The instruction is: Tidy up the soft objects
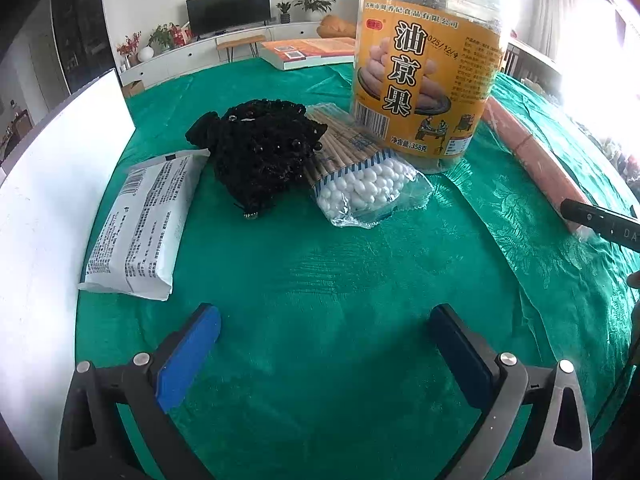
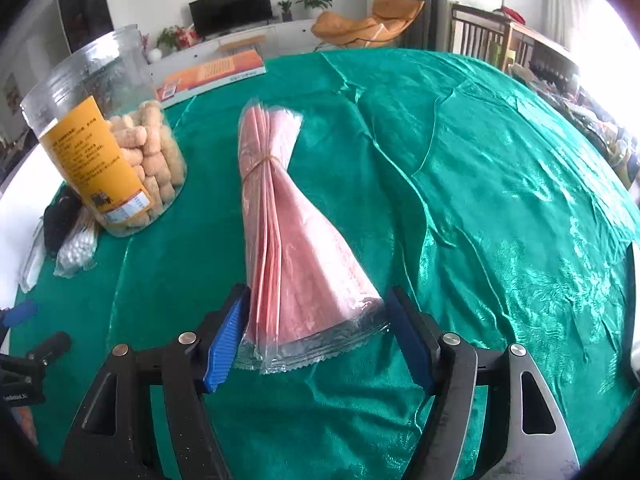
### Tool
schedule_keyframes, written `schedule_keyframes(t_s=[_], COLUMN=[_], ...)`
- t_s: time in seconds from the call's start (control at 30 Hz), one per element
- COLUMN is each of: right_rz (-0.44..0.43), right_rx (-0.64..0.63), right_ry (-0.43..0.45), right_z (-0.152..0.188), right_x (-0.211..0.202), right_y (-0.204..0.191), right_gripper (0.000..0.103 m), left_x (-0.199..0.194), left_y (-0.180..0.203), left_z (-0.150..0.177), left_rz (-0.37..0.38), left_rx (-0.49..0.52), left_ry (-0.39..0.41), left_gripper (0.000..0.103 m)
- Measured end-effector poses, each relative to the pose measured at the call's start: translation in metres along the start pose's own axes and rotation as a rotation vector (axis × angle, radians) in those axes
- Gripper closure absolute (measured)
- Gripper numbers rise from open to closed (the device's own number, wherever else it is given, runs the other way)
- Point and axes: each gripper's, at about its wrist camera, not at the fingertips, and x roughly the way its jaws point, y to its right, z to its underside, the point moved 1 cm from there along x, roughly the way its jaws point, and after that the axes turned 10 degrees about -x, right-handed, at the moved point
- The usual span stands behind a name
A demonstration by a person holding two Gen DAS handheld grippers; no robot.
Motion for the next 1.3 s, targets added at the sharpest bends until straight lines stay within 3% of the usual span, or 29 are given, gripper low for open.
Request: schedule_keyframes(t_s=[0.17,0.33,0.6,0.8,1.3], right_rz=[0.003,-0.018,-0.012,0.026,0.028], right_rx=[0.003,-0.031,-0.084,-0.133,-0.122], right_ry=[0.009,0.118,-0.016,-0.023,-0.015], right_z=[0.003,0.0,0.007,0.01,0.011], right_x=[-0.003,-0.025,0.0,0.003,0.003], right_y=[-0.001,-0.009,-0.023,-0.031,-0.03], right_gripper=[0.027,0.027,0.026,0.021,0.016], left_x=[0.0,0.001,0.001,0.001,0.001], left_y=[0.0,0.0,0.0,0.0,0.0], left_z=[0.0,-0.001,-0.001,-0.001,-0.001], left_rz=[0.001,-0.001,-0.001,-0.001,0.0], left_rx=[0.002,0.002,0.002,0.002,0.002], left_ry=[0.0,0.0,0.0,0.0,0.0], left_gripper=[0.0,0.0,0.0,0.0,0.0])
